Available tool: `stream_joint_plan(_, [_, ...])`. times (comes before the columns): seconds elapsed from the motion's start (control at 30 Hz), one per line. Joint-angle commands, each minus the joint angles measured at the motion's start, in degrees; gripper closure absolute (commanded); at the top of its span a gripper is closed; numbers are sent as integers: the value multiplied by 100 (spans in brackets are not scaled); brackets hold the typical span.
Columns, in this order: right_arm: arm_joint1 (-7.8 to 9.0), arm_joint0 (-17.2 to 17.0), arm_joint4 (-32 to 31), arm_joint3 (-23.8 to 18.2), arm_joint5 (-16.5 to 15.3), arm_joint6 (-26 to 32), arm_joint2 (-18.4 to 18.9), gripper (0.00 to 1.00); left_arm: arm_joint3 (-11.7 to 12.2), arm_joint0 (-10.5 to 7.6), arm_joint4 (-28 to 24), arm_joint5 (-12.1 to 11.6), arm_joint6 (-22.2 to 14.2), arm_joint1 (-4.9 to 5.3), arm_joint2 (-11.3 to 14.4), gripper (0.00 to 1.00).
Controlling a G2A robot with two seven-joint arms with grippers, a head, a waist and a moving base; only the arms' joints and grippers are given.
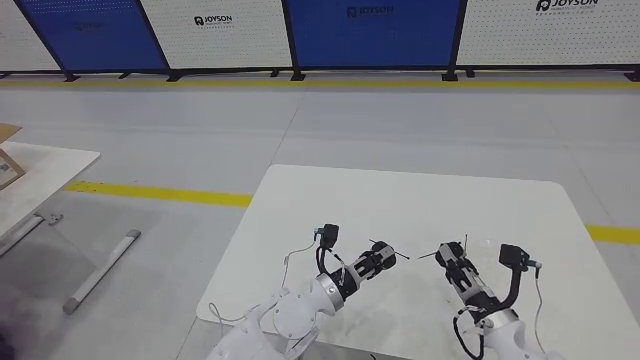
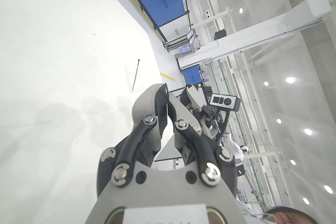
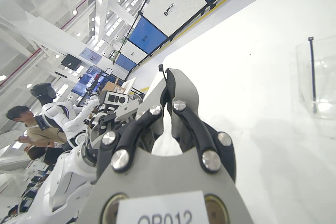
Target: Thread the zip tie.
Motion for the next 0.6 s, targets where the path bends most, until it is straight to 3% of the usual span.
stream_joint_plan(0.0, [-16,-51,-138,77,-135,-198,-64,100,0,0,0,0,0,0,0,100])
stream_joint_plan(0.13, [-47,-101,-323,144,-358,-495,-166,100,0,0,0,0,0,0,0,100])
stream_joint_plan(0.43, [-62,-86,-281,116,-305,-531,-149,100,0,0,0,0,0,0,0,100])
stream_joint_plan(0.57, [-98,-72,-204,111,-251,-633,-146,100,28,-16,279,-102,219,-16,51,100])
